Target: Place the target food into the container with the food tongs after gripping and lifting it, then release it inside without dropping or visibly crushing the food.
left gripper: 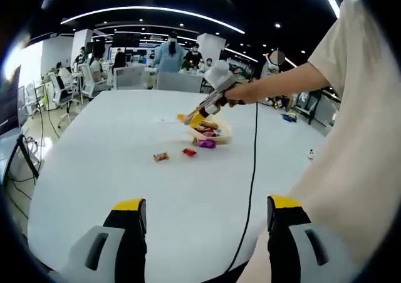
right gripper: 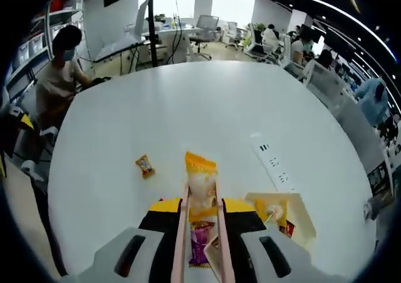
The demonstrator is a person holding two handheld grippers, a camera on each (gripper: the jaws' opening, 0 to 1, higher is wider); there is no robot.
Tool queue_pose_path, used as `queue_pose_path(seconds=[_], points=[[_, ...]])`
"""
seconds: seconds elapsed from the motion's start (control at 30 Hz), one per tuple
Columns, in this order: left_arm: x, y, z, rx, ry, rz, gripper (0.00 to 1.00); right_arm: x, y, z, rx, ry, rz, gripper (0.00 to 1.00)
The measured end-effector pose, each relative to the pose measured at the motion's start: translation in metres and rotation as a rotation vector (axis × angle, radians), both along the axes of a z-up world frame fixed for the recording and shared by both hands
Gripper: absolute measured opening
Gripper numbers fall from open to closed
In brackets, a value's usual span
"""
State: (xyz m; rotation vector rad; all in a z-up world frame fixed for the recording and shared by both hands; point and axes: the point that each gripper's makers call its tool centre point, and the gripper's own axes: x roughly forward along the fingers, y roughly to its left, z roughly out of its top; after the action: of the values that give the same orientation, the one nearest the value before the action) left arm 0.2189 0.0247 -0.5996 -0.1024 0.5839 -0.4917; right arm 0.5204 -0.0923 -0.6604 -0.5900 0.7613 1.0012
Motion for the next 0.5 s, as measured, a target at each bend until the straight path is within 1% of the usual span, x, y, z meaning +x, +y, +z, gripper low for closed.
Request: queue_pose_path(seconds=[0.13,0.23,0.4,0.43,0.5], points=[[0.001,-0.002,0.003,0.005,-0.007,-0.01,0.79,0.003,-0.008,0.005,0.007,-0.01,-0.017,0.23],[0.001,-0.007,0.005,0.013,-0.014,-0.025,0.79,0.01,-0.019,0.012,0.017,-0.023,-0.046,0.23],[0.001,-0.016,0.007,0.014,-0.021,-0.043,0.79,0.021,-0.041,0.024,0.018,-0.052,-0.083,0.23],[0.001,-0.017,0.007,0.013,-0.023,-0.044,0.79,0.022,-0.043,0.024,0.017,-0.053,-0.085,0.23],[0.0,-0.02,0.008,0.014,-0.025,-0.048,0.79,0.024,-0.055,0.027,0.013,-0.059,-0.101,0.23]])
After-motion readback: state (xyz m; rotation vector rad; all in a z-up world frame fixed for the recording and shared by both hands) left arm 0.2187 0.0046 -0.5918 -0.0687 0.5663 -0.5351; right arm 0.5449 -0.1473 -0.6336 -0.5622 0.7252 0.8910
